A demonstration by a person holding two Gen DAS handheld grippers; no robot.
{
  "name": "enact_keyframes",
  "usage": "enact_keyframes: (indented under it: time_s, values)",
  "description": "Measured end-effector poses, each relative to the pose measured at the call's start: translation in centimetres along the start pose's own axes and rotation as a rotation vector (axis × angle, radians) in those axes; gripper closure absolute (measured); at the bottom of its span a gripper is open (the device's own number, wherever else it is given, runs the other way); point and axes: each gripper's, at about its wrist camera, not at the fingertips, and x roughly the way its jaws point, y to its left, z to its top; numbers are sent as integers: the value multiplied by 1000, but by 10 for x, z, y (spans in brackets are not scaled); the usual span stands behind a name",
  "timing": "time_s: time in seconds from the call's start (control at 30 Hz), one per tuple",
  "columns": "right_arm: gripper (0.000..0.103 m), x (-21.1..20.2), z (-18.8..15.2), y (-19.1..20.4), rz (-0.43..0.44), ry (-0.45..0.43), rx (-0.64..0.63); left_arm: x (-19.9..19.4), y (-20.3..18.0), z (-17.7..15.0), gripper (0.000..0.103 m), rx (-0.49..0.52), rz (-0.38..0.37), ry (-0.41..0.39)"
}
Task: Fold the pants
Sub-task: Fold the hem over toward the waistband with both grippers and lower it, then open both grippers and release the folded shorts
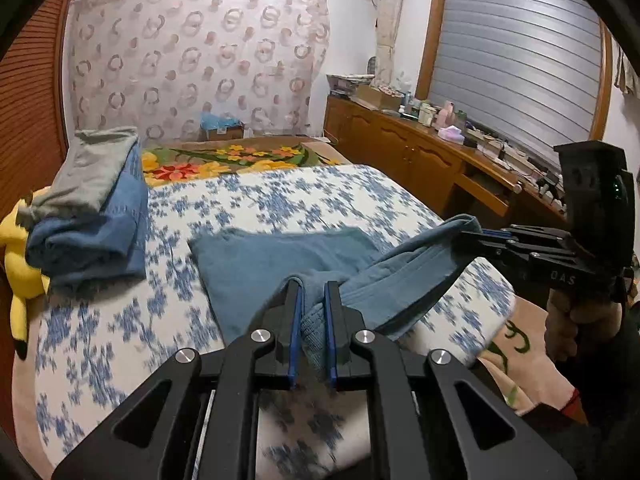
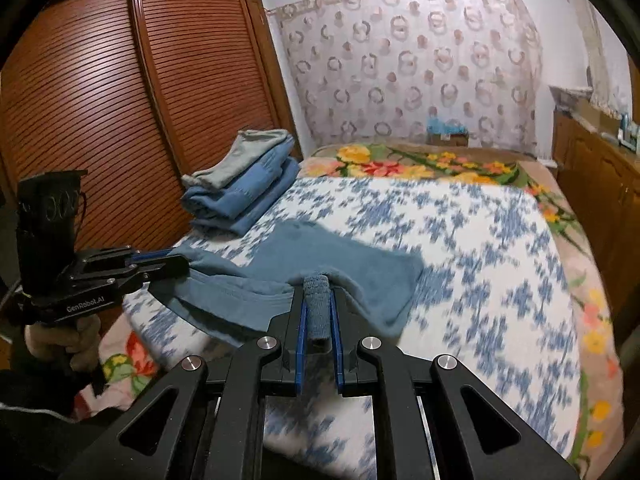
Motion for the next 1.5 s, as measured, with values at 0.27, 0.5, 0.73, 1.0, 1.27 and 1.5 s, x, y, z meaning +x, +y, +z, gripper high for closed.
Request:
enact_keyframes:
  time_s: [0.27, 0.5, 0.73, 1.0, 1.27, 1.5]
  values:
    - [93, 35, 15, -5, -29, 7, 5, 30, 20, 22, 92, -11, 22, 23]
    - [93, 72, 14, -14, -36, 66, 27, 65, 35, 19, 92, -33, 53, 87]
    - [93, 103, 22, -26, -60, 96, 61, 88, 42, 21, 92, -51, 60, 118]
    - [88, 110, 20, -28, -62, 91, 63, 93, 38, 18, 53, -30, 90, 118]
    - [64, 89, 13, -32, -102, 74, 34, 77, 41, 2, 32, -24, 83, 110]
    - [52, 78, -13, -30, -107, 136, -27, 73, 44, -24, 32, -1, 90, 162]
